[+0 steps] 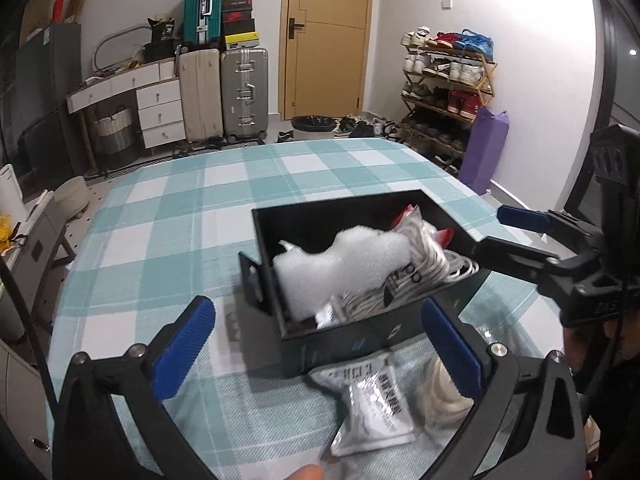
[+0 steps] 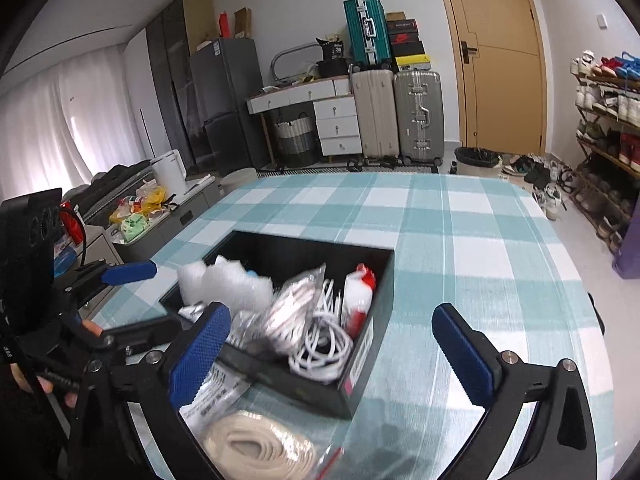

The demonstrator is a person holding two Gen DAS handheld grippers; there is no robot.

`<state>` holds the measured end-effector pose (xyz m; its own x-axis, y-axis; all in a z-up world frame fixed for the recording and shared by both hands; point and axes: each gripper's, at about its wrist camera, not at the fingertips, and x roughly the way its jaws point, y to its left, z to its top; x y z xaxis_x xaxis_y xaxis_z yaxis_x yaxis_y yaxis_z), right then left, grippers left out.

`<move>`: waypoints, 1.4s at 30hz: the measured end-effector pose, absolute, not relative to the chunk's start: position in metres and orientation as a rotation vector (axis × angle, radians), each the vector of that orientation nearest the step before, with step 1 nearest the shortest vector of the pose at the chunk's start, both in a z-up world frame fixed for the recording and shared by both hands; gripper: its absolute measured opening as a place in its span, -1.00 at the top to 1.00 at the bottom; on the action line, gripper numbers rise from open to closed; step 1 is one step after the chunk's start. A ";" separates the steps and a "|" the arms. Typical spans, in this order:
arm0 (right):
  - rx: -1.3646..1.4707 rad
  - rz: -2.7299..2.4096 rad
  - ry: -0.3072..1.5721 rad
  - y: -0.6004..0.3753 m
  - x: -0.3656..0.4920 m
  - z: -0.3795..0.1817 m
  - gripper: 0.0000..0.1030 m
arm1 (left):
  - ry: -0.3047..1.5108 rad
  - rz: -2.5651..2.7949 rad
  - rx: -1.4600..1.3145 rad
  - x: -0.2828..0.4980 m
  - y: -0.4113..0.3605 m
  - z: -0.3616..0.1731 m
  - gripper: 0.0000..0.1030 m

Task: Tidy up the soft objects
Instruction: 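Lower the balloon glue bag and white foam into the black box and open both grippers, then withdraw both tools and grasp the bag of white rope with the right gripper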

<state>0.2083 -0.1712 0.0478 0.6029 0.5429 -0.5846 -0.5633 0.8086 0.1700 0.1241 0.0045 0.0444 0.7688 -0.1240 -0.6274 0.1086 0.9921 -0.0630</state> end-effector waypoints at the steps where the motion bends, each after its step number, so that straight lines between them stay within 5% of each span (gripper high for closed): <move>1: -0.035 0.639 0.667 -0.172 0.205 0.048 -0.99 | 0.683 -0.120 -0.021 0.121 0.005 0.043 -1.00; 42: -0.339 0.832 0.907 -0.130 0.147 -0.013 -0.98 | 0.732 -0.118 -0.032 0.089 0.012 0.011 -1.00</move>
<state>0.1472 -0.1301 -0.0132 0.3398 0.4897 -0.8029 -0.7579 0.6481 0.0745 0.0891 0.0120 0.0110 0.7373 -0.1190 -0.6650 0.0967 0.9928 -0.0705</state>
